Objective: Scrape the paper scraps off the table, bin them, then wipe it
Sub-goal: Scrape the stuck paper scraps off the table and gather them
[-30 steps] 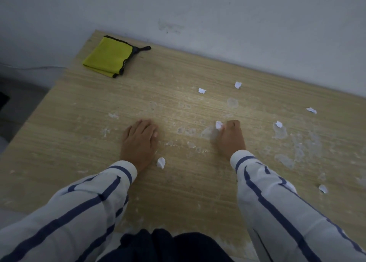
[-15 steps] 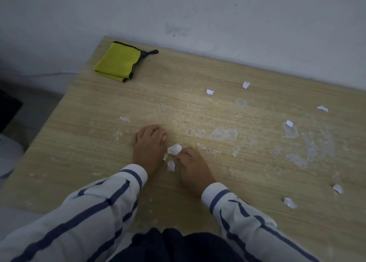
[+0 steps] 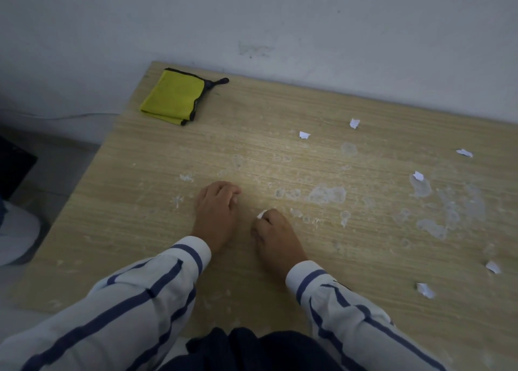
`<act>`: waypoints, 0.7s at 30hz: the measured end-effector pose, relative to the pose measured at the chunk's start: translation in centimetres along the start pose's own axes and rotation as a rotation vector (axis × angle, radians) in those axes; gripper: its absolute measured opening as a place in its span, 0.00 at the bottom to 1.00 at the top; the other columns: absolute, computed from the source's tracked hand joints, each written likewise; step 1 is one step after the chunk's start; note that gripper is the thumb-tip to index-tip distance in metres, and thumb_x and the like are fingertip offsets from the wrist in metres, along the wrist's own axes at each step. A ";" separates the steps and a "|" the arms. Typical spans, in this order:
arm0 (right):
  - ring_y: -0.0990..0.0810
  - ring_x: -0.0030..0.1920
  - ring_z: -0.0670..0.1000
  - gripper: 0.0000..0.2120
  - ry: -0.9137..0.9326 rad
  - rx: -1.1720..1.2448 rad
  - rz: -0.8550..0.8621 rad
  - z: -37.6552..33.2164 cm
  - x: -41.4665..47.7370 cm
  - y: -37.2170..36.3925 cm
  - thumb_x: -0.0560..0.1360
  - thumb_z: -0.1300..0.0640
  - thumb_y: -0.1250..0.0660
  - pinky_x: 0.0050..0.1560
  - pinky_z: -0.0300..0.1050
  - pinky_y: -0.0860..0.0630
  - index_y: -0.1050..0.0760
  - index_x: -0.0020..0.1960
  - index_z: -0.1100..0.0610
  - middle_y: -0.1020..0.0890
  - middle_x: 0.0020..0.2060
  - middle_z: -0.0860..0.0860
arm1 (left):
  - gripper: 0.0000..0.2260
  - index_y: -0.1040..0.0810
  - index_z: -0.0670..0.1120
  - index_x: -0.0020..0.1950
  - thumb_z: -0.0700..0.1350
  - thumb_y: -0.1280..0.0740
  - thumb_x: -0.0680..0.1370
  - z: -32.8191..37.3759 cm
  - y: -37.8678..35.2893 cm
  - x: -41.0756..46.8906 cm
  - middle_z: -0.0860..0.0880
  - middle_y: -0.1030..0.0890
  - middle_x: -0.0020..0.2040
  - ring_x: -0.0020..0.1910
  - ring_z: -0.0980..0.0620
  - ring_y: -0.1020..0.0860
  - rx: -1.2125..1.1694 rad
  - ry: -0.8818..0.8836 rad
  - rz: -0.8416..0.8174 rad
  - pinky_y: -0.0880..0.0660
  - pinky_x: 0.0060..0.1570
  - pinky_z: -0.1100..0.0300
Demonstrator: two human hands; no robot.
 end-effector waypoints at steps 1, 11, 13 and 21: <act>0.24 0.45 0.60 0.07 -0.003 0.011 -0.003 0.0 -0.1 0.2 0.73 0.62 0.37 0.49 0.49 0.25 0.22 0.46 0.65 0.24 0.45 0.60 | 0.09 0.22 0.45 0.53 0.39 0.38 0.76 0.3 -0.2 0.4 0.46 0.22 0.54 0.55 0.45 0.28 -0.004 -0.004 -0.018 0.33 0.57 0.52; 0.27 0.52 0.55 0.12 -0.249 0.208 0.123 4.2 0.8 3.7 0.74 0.60 0.38 0.54 0.44 0.28 0.24 0.55 0.62 0.26 0.52 0.57 | 0.16 0.28 0.44 0.65 0.42 0.39 0.78 6.7 -5.4 9.5 0.45 0.28 0.64 0.63 0.45 0.32 0.032 -0.121 -0.291 0.35 0.63 0.52; 0.26 0.51 0.58 0.12 -0.284 0.181 0.156 5.3 1.1 4.1 0.72 0.63 0.38 0.52 0.46 0.28 0.23 0.54 0.64 0.24 0.50 0.59 | 0.17 0.29 0.44 0.67 0.43 0.39 0.78 8.0 -7.0 11.4 0.46 0.29 0.65 0.63 0.44 0.33 0.097 -0.176 -0.341 0.35 0.64 0.52; 0.31 0.59 0.60 0.13 -0.444 -0.035 0.156 9.2 3.9 5.8 0.75 0.60 0.41 0.61 0.51 0.35 0.25 0.58 0.61 0.26 0.59 0.58 | 0.19 0.30 0.53 0.68 0.42 0.43 0.78 10.7 -10.7 16.7 0.50 0.28 0.64 0.59 0.43 0.32 0.339 -0.326 -0.336 0.32 0.58 0.48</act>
Point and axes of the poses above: each hand's wrist, its own x-axis towards the middle knuckle, its own y-axis out of the back of the hand, z = x × y, the point moved 8 cm from there along x, towards the middle knuckle
